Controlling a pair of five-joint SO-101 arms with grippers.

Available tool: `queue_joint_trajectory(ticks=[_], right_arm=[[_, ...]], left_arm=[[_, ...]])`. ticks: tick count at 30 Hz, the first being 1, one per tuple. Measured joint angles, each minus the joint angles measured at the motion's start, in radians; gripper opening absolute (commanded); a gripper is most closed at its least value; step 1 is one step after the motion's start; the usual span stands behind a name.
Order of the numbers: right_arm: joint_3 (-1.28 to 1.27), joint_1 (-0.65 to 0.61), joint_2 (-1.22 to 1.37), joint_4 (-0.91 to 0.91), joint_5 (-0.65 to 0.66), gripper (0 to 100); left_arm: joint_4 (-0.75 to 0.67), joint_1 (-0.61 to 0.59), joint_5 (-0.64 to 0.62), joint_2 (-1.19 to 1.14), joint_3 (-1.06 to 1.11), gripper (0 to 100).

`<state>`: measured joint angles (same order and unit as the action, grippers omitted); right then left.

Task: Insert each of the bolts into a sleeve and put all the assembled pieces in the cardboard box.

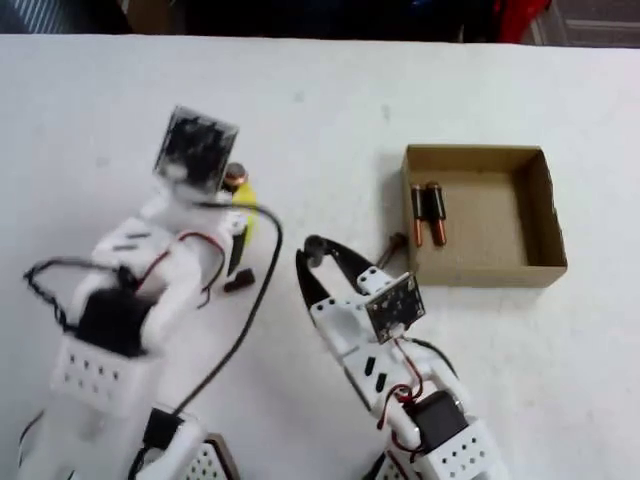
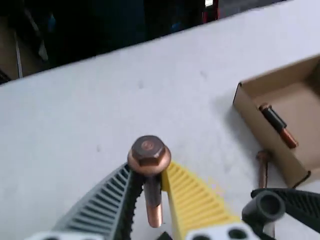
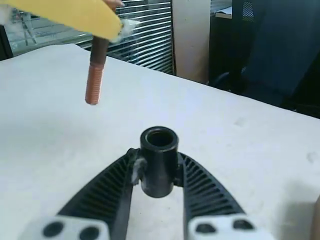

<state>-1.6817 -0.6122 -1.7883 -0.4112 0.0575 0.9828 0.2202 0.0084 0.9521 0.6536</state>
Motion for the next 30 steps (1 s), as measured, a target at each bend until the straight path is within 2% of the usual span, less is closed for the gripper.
queue_joint_trajectory(ticks=[6, 10, 18, 30], right_arm=[[0.000, -0.017, 0.000, 0.041, 0.000, 1.7], [0.000, -0.074, 0.000, 0.055, 0.000, 1.7], [0.000, -0.081, 0.000, 0.055, 0.000, 1.7], [0.000, -0.081, 0.000, 0.037, 0.000, 1.7]], left_arm=[[-0.198, 0.012, 0.002, 0.169, 0.150, 2], [-0.272, 0.101, 0.002, 0.247, 0.195, 2], [-0.284, 0.235, 0.002, 0.296, 0.235, 2], [-0.269, 0.269, 0.002, 0.310, 0.235, 2]])
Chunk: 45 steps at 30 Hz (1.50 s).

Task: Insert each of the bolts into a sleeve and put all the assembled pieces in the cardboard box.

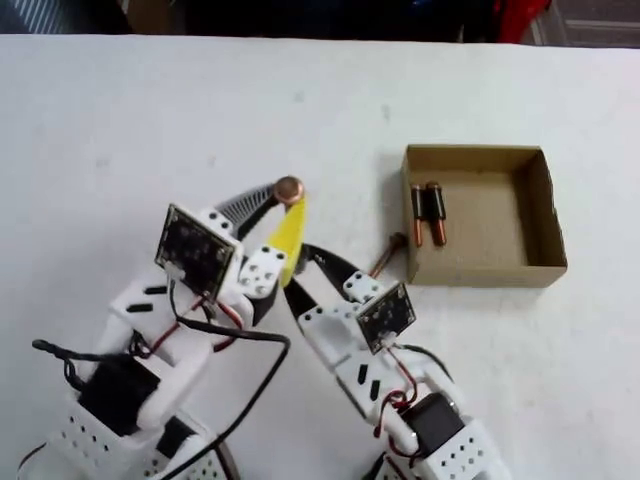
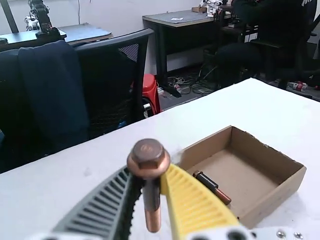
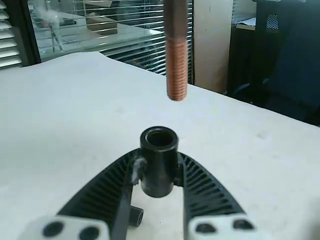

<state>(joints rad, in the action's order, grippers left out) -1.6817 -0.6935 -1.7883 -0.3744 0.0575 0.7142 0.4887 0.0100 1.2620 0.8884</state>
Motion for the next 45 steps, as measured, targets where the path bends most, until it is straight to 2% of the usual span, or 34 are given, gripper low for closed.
queue_joint_trajectory(ticks=[6, 11, 14, 19, 45], right_arm=[[0.000, 0.000, 0.000, -0.025, 0.000, 1.7], [0.000, 0.000, 0.000, -0.026, 0.000, 1.7], [0.000, 0.000, 0.000, -0.026, 0.000, 1.7], [0.000, 0.000, 0.000, -0.028, 0.000, 1.7], [0.000, -0.009, 0.003, -0.058, 0.066, 1.7]], left_arm=[[0.057, 0.002, -0.005, 0.104, 0.000, 2], [0.106, 0.002, -0.107, 0.141, 0.000, 2], [0.106, 0.002, -0.127, 0.144, 0.008, 2], [0.106, 0.002, -0.133, 0.144, 0.109, 2], [0.091, 0.002, -0.133, 0.160, 0.153, 2]])
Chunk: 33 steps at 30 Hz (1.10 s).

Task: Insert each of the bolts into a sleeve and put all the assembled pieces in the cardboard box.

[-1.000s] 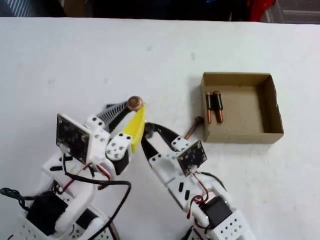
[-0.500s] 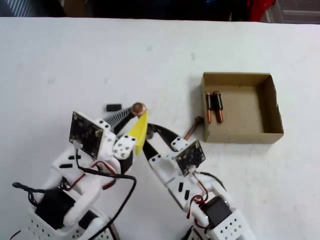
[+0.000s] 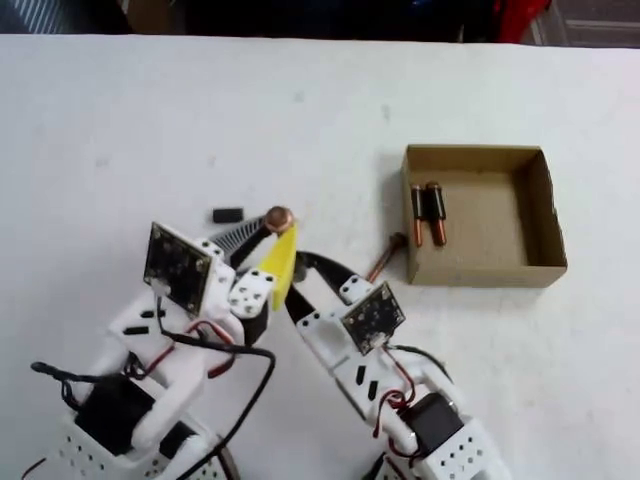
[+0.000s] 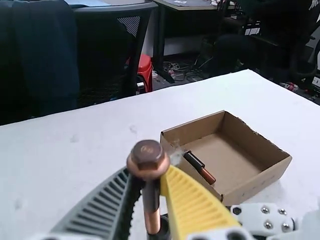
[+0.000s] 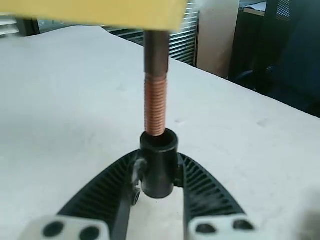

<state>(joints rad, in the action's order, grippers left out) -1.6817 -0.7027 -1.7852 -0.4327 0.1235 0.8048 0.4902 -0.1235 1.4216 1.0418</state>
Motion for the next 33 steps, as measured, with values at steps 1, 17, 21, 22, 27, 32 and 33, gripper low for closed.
queue_joint_trajectory(ticks=[1, 17, 21, 22, 27, 32, 33], right_arm=[[0.000, 0.000, 0.000, -0.003, 0.000, 1.7], [0.000, -0.005, -0.003, -0.005, 0.005, 1.7], [0.000, 0.003, -0.003, -0.003, 0.005, 1.7], [0.000, 0.003, -0.003, -0.003, 0.005, 1.7], [0.000, 0.003, -0.003, -0.003, 0.005, 1.7], [0.000, 0.002, -0.003, -0.003, 0.005, 1.7], [0.000, 0.002, -0.003, -0.003, 0.005, 1.7]], left_arm=[[0.000, 0.000, 0.002, 0.012, 0.011, 2], [0.000, 0.044, 0.002, -0.006, 0.034, 2], [0.002, 0.054, 0.002, -0.006, 0.044, 2], [0.002, 0.055, 0.002, -0.006, 0.044, 2], [0.002, 0.055, 0.003, -0.006, 0.044, 2], [0.000, 0.055, 0.003, -0.006, 0.121, 2], [0.000, 0.055, 0.003, -0.006, 0.140, 2]])
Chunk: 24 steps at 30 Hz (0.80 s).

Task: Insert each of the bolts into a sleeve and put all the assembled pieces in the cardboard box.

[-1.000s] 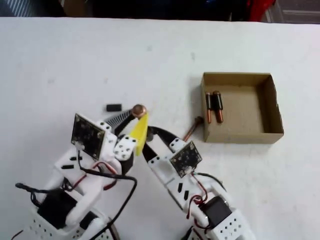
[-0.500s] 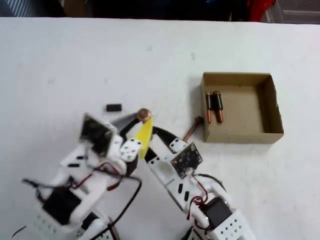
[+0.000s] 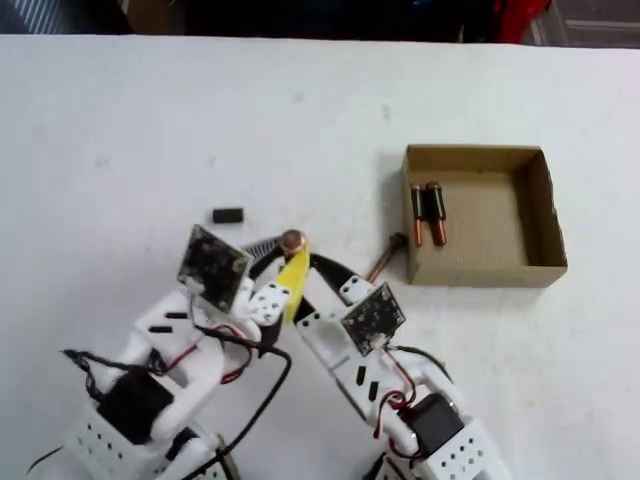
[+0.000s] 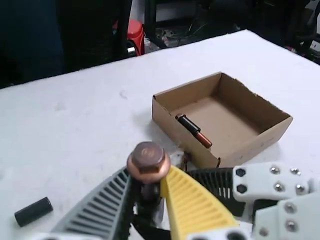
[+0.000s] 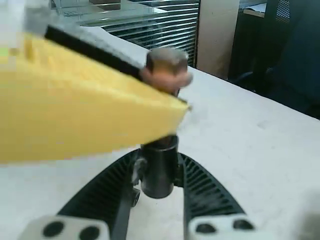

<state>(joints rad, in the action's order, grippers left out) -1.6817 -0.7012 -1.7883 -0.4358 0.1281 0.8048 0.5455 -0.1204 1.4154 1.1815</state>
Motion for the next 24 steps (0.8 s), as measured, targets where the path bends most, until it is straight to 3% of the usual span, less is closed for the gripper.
queue_joint_trajectory(ticks=[12, 20, 24], right_arm=[[0.000, 0.000, 0.005, -0.002, 0.000, 1.7], [0.000, 0.002, 0.005, -0.005, 0.000, 1.7], [0.000, -0.005, 0.003, -0.025, 0.000, 1.7]], left_arm=[[-0.034, 0.002, 0.000, 0.020, 0.072, 3], [-0.032, -0.020, 0.000, 0.020, 0.075, 27], [-0.025, -0.081, -0.003, 0.018, 0.084, 31]])
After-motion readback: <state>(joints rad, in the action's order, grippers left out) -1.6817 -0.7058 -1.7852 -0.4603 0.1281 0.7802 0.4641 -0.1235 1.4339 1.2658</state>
